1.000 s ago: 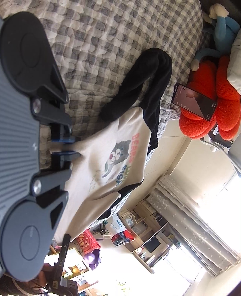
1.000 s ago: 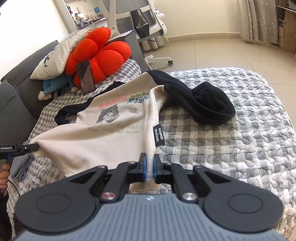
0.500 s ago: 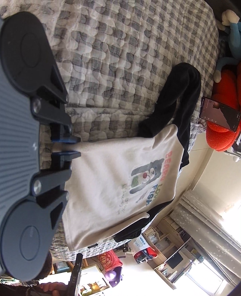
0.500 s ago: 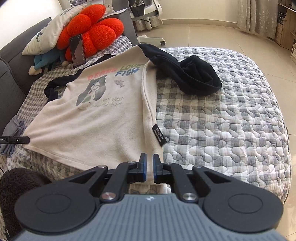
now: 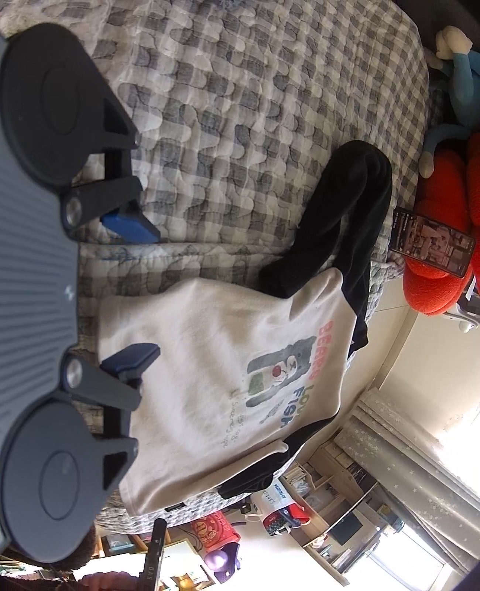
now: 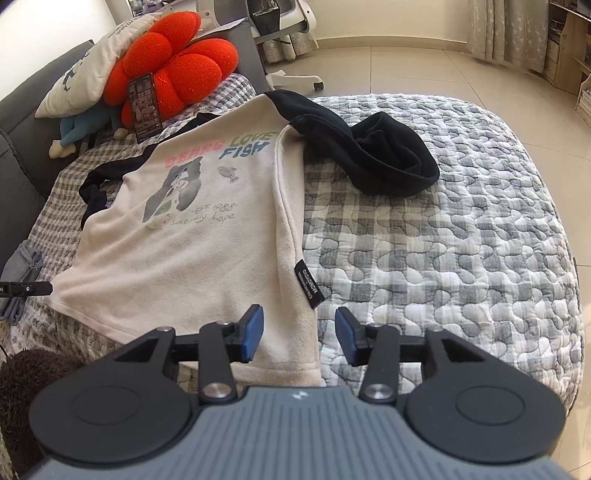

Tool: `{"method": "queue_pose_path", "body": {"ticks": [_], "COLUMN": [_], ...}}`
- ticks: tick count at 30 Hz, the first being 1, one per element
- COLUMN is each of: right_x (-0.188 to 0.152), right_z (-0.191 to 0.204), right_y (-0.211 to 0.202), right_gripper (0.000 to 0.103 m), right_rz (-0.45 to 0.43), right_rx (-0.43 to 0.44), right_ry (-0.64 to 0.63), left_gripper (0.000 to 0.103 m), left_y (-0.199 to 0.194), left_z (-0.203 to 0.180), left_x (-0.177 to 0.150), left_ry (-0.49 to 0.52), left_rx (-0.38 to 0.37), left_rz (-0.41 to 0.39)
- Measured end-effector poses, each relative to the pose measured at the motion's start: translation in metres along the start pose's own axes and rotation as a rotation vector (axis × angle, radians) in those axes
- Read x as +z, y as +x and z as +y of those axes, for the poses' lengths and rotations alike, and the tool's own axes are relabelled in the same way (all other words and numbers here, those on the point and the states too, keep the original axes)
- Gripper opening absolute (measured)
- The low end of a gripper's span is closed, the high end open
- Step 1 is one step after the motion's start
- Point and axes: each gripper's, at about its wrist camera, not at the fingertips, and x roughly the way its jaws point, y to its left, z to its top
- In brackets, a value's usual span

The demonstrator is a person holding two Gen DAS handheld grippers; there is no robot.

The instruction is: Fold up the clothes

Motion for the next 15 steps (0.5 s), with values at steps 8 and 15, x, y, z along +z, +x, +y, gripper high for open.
{"method": "queue_pose_path", "body": {"ticks": [8, 15], "right_x": [0.03, 0.069], "right_z": [0.019, 0.043], "right_y": [0.018, 0.043], "right_gripper": [0.047, 0.047], "right_rz": [-0.023, -0.05], "right_rx": [0.033, 0.109], "right_ry": [-0.053, -0.116], "left_gripper": [0.063, 0.062], "left_y": [0.019, 0.037], "left_z": [0.016, 0.024], "left_x": [0.029, 0.056], "left_ry": [-0.091, -0.129], "left_rx": [0.0, 0.016], "left_rz": [-0.046, -0.073]}}
